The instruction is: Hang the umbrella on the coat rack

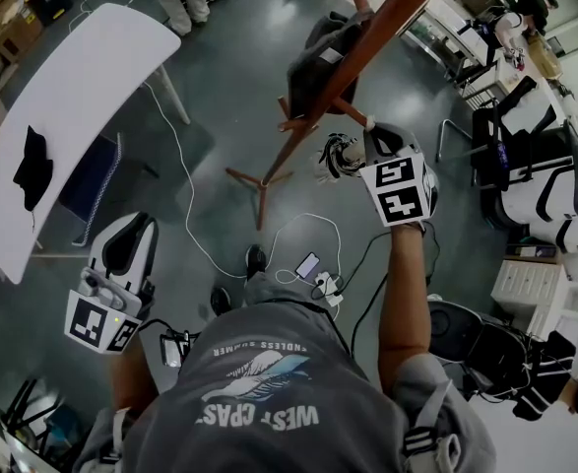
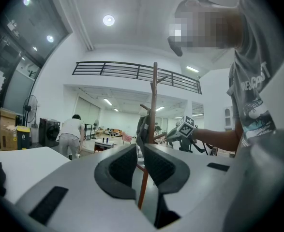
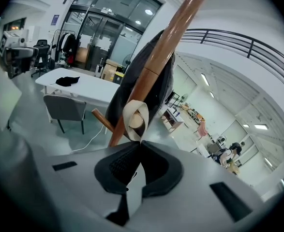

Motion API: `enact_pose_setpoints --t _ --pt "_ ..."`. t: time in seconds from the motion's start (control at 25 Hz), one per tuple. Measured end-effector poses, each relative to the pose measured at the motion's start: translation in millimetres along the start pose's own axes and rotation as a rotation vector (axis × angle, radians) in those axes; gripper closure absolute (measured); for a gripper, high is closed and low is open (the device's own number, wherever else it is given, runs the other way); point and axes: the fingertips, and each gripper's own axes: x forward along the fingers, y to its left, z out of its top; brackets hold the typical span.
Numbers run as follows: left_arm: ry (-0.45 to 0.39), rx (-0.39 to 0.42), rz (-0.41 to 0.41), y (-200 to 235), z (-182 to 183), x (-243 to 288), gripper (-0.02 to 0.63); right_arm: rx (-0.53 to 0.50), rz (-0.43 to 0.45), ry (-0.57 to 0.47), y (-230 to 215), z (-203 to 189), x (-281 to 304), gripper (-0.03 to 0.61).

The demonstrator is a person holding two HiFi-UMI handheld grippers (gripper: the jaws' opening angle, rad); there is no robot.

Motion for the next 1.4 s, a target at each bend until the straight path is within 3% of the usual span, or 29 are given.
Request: enact_pose_setpoints --t 0.44,0.8,1.4 --pt "0.003 -0.007 0.001 0 -3 4 0.558 -0.001 0.051 -0.009 19 3 16 0.551" --pt "0.005 -0.012 0.006 0 -5 5 0.558 0.038 0.041 -0.087 25 22 17 0.551" --pt "0.0 -0.015 0.007 -6 -6 7 0.558 0.0 0.031 -0.011 23 2 16 0.551"
